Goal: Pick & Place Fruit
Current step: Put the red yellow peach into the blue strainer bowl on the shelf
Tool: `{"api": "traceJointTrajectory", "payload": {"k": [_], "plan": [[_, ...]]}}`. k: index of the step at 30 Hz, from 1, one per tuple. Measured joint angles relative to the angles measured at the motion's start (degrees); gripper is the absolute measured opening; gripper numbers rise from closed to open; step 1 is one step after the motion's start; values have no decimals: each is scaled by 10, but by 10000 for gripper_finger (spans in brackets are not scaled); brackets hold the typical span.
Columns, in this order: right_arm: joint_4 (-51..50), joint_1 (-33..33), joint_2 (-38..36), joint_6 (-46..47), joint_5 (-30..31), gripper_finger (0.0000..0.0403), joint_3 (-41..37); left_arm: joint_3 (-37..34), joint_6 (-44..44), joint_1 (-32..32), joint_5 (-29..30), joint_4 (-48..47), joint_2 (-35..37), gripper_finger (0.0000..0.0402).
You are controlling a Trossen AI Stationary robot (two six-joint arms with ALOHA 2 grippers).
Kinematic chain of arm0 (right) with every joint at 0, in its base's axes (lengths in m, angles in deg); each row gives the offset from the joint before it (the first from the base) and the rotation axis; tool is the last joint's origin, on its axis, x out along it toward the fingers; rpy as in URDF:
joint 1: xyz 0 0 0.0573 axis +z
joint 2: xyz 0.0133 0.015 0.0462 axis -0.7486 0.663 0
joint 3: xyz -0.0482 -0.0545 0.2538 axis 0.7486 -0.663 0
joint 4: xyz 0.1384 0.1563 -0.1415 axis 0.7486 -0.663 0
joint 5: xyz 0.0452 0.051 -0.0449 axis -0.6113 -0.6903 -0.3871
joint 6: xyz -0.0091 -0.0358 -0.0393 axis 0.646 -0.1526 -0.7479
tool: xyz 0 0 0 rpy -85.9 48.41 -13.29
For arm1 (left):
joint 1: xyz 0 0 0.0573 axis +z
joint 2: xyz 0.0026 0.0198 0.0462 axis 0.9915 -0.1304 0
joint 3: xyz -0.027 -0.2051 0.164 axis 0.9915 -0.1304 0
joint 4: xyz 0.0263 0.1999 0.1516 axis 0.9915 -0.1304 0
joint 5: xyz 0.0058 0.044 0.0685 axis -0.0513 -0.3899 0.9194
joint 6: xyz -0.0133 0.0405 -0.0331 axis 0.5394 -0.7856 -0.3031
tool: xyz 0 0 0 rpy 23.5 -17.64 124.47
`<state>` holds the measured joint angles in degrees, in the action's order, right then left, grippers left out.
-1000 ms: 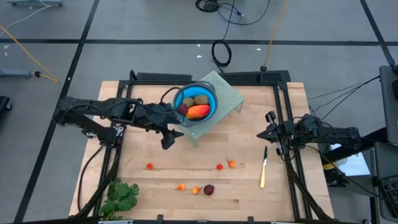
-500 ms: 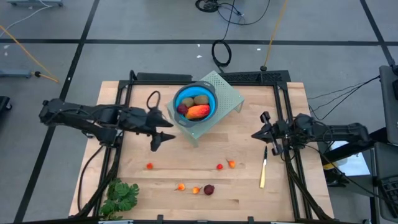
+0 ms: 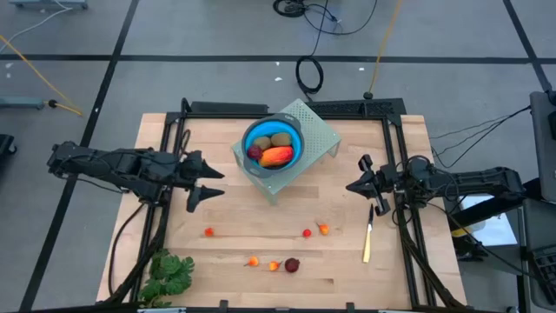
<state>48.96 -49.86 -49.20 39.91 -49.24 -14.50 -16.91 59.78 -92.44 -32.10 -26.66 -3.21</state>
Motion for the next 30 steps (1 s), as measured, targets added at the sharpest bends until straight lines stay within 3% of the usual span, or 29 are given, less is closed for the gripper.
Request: {"api": "traceJointTrajectory", "payload": {"k": [12,24,30], "plan": [[-7,5,75,0,0,0,78,-77,-23,0,-4,24,100,267],[-213,80,178,-10,3,0,229,-187,-33,0,-26,84,188,267],[-290,129,243,-11,58,0,296,-227,-34,0,-32,105,231,267]]}}
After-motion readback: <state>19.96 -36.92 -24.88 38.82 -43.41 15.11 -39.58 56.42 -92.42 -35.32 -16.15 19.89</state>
